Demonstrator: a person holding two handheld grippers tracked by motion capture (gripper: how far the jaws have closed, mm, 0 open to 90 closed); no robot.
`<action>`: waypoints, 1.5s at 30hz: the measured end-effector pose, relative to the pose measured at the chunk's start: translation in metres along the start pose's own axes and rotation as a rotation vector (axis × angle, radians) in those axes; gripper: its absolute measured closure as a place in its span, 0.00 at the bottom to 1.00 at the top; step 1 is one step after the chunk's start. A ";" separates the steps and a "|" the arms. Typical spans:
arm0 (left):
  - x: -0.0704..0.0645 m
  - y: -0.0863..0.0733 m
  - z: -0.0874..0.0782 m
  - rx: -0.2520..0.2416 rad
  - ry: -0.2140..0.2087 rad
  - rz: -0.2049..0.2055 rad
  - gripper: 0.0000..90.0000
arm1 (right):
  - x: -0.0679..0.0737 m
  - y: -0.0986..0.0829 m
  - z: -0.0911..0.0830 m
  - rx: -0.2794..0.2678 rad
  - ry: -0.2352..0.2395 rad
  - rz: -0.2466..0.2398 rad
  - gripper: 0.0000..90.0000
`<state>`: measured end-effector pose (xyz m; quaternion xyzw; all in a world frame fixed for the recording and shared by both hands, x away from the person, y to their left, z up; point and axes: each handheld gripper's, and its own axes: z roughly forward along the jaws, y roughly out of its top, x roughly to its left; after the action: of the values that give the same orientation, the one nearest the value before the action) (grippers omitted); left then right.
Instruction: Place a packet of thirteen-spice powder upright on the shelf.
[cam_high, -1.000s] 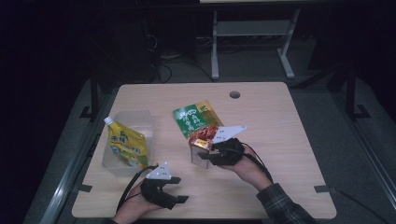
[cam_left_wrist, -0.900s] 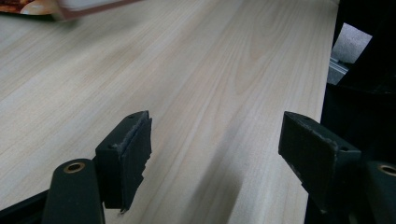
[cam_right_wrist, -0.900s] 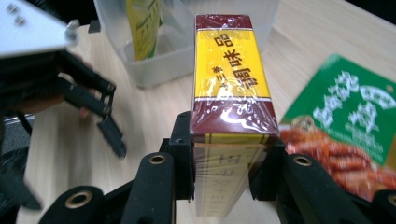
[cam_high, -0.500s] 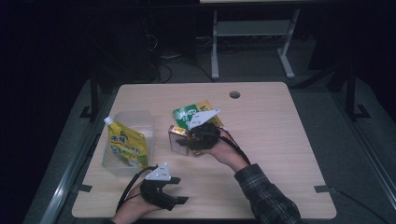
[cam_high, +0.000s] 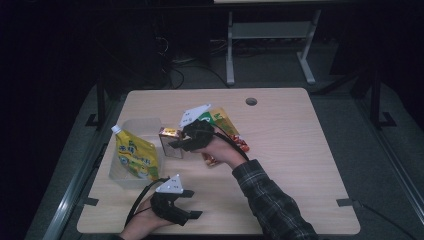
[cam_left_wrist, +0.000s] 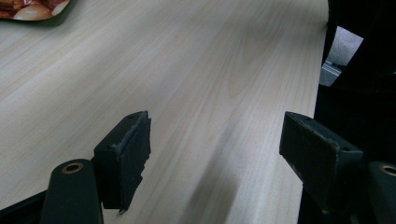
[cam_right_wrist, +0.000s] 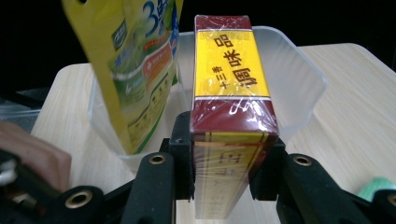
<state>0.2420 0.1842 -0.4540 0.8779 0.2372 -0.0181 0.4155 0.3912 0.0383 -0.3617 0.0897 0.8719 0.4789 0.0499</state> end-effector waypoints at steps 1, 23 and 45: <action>0.000 0.000 0.000 0.001 -0.001 0.001 0.27 | -0.001 0.003 0.003 0.000 0.007 -0.004 0.74; -0.003 0.001 0.003 0.006 -0.018 0.015 0.27 | -0.008 0.028 0.044 0.047 0.070 -0.047 0.74; -0.003 0.003 0.004 0.013 -0.029 0.043 0.27 | -0.009 0.046 0.095 0.015 0.133 -0.084 0.74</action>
<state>0.2408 0.1782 -0.4543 0.8852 0.2122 -0.0236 0.4134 0.4215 0.1392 -0.3740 0.0210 0.8798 0.4747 0.0112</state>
